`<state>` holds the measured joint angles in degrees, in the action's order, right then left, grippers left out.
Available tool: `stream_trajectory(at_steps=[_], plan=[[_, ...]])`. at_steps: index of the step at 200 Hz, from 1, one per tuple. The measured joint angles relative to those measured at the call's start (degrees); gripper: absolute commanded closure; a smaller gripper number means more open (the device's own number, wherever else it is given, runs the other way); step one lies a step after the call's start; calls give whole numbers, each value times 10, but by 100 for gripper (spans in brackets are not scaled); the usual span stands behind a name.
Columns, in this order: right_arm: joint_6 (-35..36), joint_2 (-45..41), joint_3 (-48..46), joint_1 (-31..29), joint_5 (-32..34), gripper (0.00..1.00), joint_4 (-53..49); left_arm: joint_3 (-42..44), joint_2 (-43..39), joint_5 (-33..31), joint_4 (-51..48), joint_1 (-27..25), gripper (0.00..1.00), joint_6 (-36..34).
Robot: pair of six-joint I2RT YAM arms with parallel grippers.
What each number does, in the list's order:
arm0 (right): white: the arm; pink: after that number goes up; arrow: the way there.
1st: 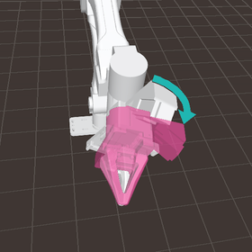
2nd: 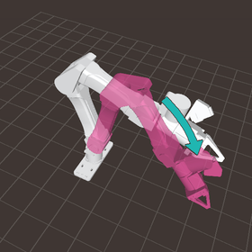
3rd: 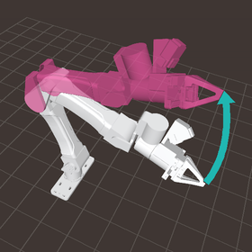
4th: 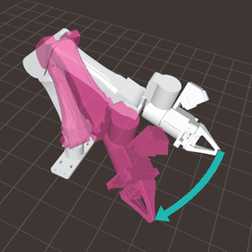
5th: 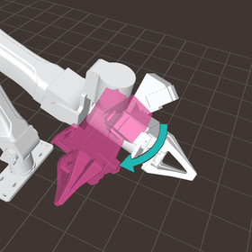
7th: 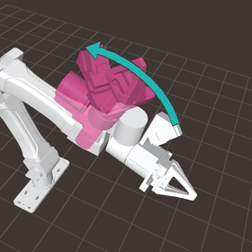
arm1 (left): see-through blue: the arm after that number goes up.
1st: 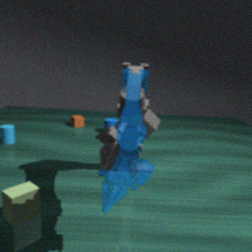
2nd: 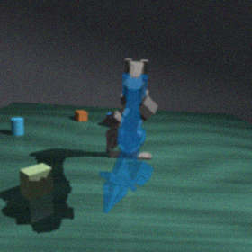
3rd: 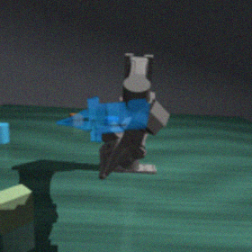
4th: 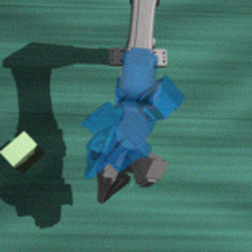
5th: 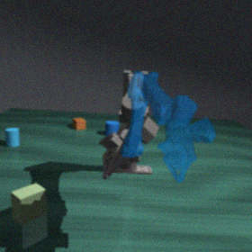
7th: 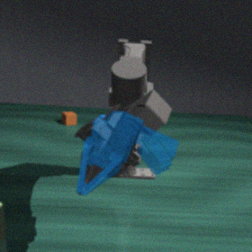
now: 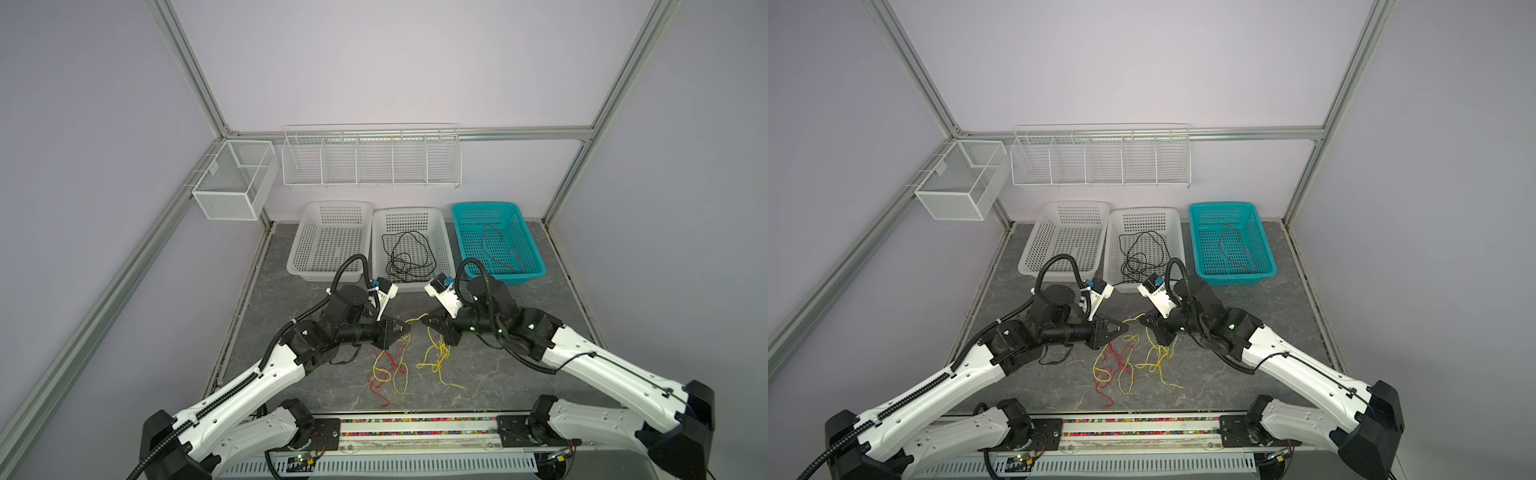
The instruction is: Untangle the cables
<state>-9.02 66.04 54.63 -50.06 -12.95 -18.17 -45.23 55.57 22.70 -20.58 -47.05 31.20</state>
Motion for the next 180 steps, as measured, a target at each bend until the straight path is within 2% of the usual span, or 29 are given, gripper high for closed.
stream_trajectory(at_steps=[39, 86, 103, 122, 141, 154, 180], plan=[[-13, 55, 3, -4, 31, 93, 33, 64, -49, -49, 75, 2, 100, 55], [-19, 70, 4, -27, 5, 92, 92, 110, -140, -95, 199, -7, 100, 100], [-22, 70, 5, -27, 0, 83, 102, 114, -144, -105, 216, -7, 100, 106], [-21, 66, 5, -29, 3, 62, 90, 112, -148, -125, 226, -7, 100, 103], [-17, 38, 0, -31, 20, 46, 68, 87, -153, -153, 205, -7, 100, 87], [-16, 6, -7, -31, 32, 40, 57, 61, -155, -165, 187, -3, 100, 75], [-15, -59, -23, -31, 51, 35, 54, 15, -153, -175, 165, 10, 100, 60]])
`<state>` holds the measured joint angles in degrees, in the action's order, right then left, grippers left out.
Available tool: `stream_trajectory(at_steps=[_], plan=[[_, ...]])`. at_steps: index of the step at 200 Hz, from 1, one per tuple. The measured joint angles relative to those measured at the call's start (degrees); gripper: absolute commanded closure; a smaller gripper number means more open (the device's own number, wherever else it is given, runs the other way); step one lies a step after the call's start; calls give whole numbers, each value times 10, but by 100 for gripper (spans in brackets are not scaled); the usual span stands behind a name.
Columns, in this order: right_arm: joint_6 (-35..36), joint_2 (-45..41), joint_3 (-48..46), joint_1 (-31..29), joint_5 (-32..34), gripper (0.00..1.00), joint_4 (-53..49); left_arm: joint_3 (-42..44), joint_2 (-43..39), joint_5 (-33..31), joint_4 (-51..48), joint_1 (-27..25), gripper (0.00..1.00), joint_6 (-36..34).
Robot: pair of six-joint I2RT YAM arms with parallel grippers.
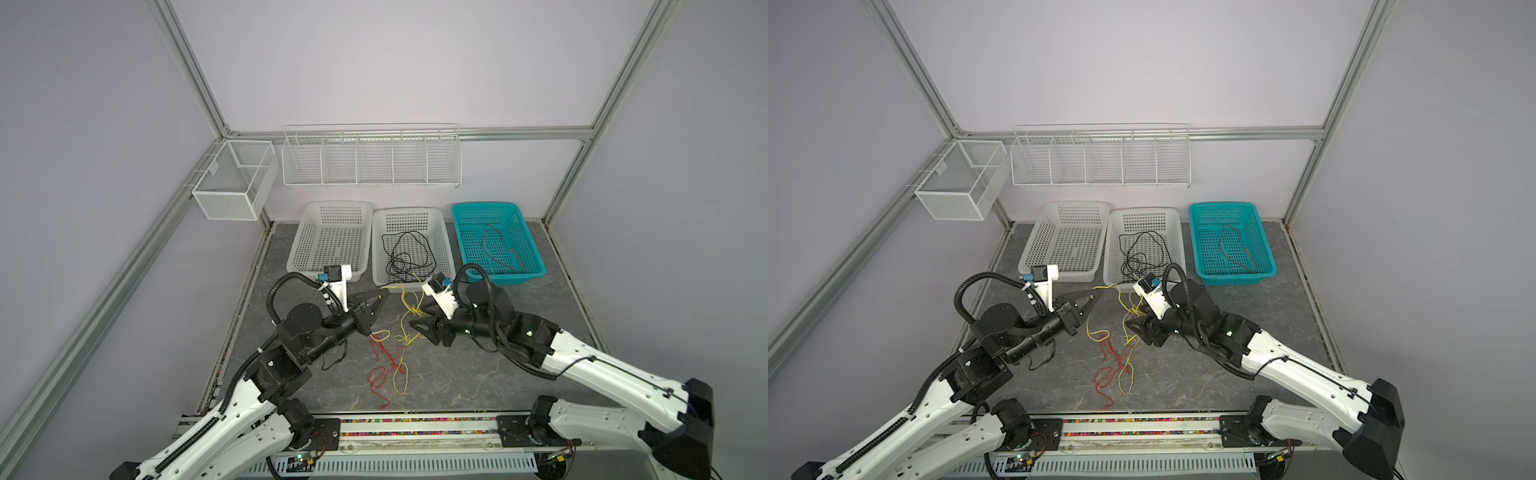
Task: Untangle the cables
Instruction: 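Raise the left gripper toward the baskets while the right gripper pulls yellow wires apart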
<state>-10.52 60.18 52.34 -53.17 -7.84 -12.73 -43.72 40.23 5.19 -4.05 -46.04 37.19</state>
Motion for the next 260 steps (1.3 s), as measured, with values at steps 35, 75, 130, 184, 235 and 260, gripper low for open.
stream_trajectory(at_steps=[35, 75, 130, 184, 235, 260], plan=[[-2, -37, -46, 0, 12, 35, 3, -25, 19, 8, -12, 3, 100, -3], [-5, -28, -58, 1, 32, 39, 3, -25, 30, 24, -28, 3, 100, -1], [-9, -1, -58, 2, 55, 57, 12, -26, 18, 37, -36, 3, 100, 5], [-10, 23, -58, 2, 54, 58, 40, -26, 12, 43, -35, 3, 100, 16], [-12, 31, -58, 2, 54, 73, 65, -26, 2, 46, -35, 3, 100, 17], [-13, 31, -58, 2, 54, 69, 67, -26, -1, 45, -36, 3, 100, 16]])
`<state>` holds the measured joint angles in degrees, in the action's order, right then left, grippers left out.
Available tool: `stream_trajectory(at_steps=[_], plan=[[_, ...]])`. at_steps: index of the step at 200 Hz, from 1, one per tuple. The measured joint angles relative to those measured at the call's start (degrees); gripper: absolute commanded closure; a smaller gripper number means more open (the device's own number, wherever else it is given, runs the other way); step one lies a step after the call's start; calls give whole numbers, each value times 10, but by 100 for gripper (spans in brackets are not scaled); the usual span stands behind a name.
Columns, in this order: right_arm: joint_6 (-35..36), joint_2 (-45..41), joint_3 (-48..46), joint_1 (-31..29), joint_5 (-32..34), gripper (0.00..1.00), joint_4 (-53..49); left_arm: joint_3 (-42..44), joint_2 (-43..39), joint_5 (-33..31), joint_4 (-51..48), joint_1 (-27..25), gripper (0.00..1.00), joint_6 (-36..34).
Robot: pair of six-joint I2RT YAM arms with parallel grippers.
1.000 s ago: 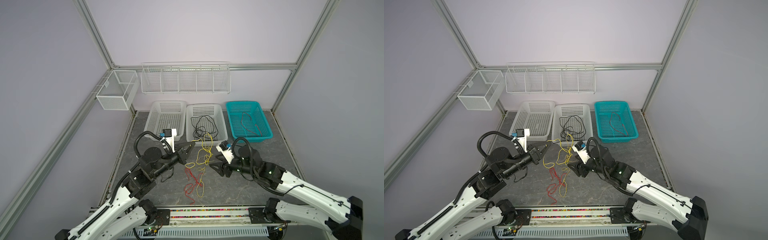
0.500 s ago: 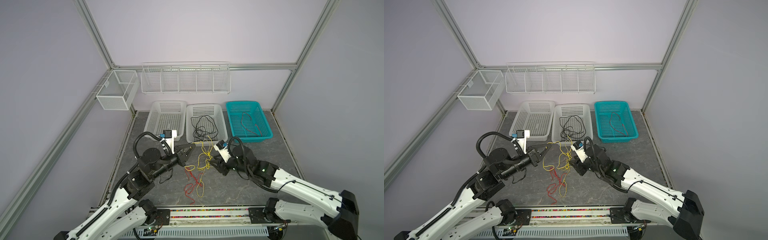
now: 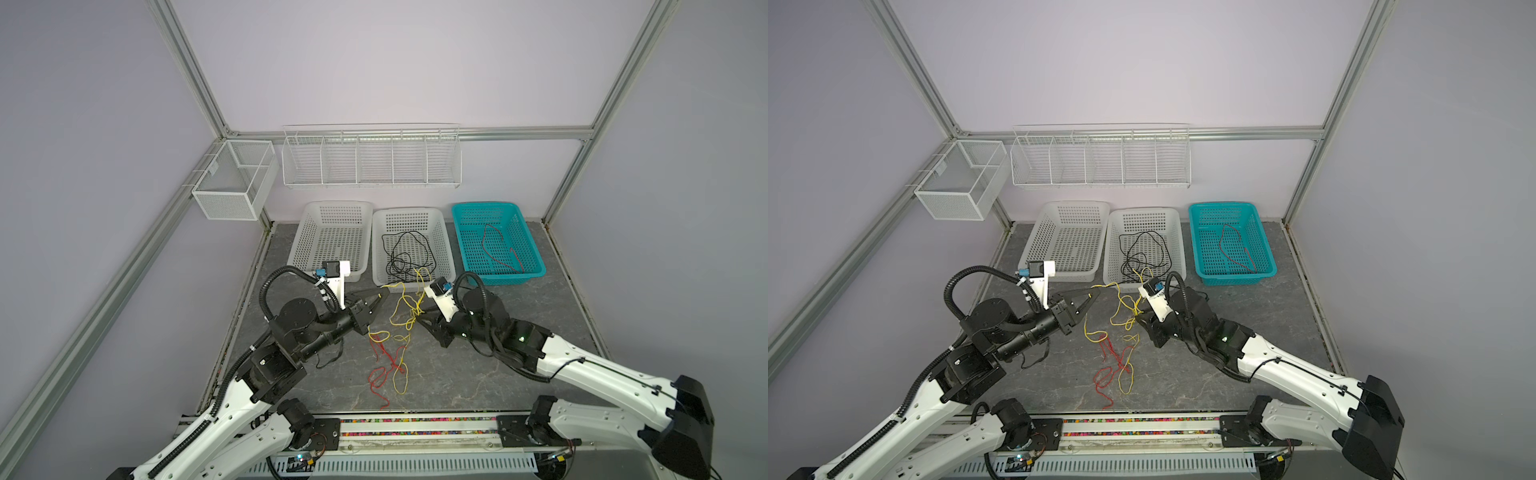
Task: Untangle the cables
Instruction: 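Raise the left gripper toward the baskets while the right gripper pulls yellow wires apart, then carry the yellow wire with the left gripper over the empty white basket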
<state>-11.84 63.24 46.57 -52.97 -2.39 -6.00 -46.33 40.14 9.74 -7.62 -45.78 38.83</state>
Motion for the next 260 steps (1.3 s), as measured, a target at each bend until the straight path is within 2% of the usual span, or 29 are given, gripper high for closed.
stream_trajectory(at_steps=[26, 45, 101, 124, 145, 178, 220, 260], plan=[[5, 0, 0, 0, 0, 62, 1, 5, 0, 0, 0, 0, 100, 0], [7, -2, 0, 0, 0, 60, 1, 11, 0, 0, -2, 0, 100, 1], [13, -15, 0, 0, -16, 73, 15, 16, -3, 0, -5, 0, 100, 2], [14, -15, 0, 0, -21, 87, 17, 16, -5, 0, -7, 0, 100, 2], [14, -16, 0, 0, -22, 93, 16, 16, -8, -5, -17, 0, 100, -3], [15, -32, -17, 0, -26, 93, 18, -13, -13, -63, -96, 0, 100, -34], [7, -47, -67, 0, -31, 93, 34, -105, 18, -163, -216, 13, 100, -87], [-8, -47, -118, 0, -30, 93, 18, -160, 58, -217, -253, 90, 100, -111]])
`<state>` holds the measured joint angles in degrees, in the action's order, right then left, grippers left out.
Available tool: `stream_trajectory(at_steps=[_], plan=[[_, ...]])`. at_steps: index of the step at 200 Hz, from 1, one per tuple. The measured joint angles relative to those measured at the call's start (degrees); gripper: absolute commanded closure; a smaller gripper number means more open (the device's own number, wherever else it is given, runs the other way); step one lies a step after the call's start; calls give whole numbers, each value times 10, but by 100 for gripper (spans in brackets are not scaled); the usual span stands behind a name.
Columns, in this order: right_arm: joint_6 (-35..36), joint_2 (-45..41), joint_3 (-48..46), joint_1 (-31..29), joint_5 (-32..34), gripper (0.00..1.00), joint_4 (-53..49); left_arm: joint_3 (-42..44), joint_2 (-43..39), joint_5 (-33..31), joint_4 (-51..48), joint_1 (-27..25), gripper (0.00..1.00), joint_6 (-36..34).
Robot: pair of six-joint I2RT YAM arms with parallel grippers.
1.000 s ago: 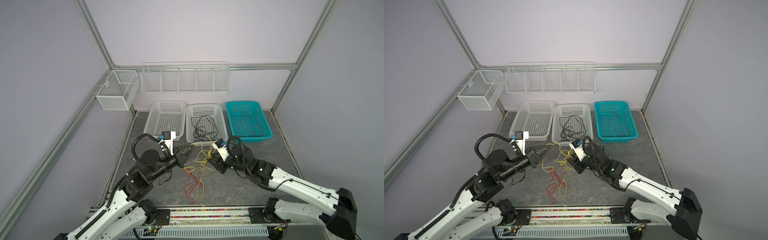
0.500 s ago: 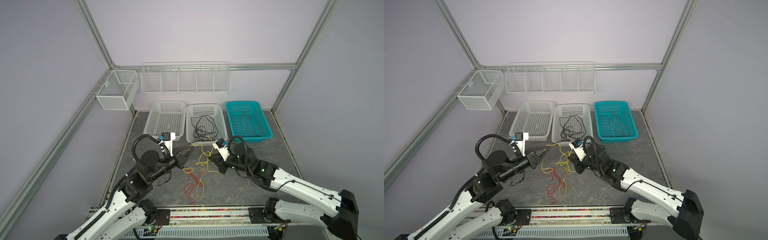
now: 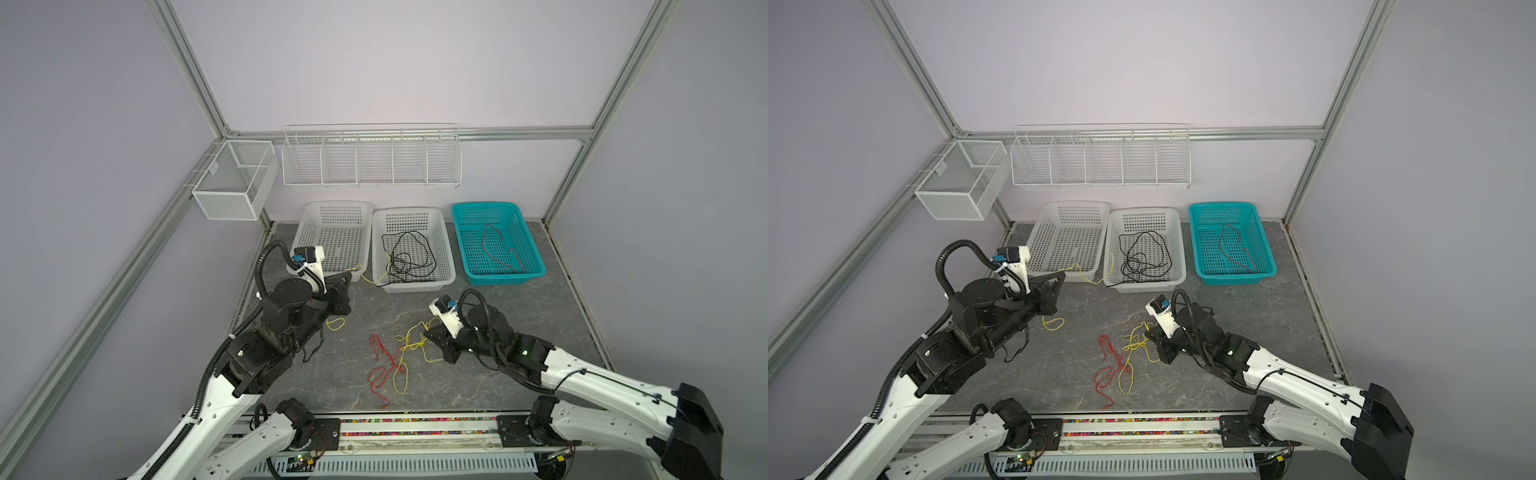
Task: Untangle the cables
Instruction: 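Carry the yellow wire with the left gripper over the empty white basket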
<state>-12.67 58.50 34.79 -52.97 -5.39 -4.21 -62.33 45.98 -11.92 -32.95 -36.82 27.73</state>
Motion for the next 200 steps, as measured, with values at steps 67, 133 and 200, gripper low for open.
stream_trajectory(at_steps=[67, 133, 200], plan=[[-11, -30, -35, 1, 22, 93, -7, -49, 74, -1, -6, 134, 100, -30], [-1, -69, -40, 11, 27, 93, -6, -43, 209, -49, 176, 205, 100, -56], [7, -110, -96, 24, 6, 93, 17, -54, 430, -126, 358, 215, 100, -122]])
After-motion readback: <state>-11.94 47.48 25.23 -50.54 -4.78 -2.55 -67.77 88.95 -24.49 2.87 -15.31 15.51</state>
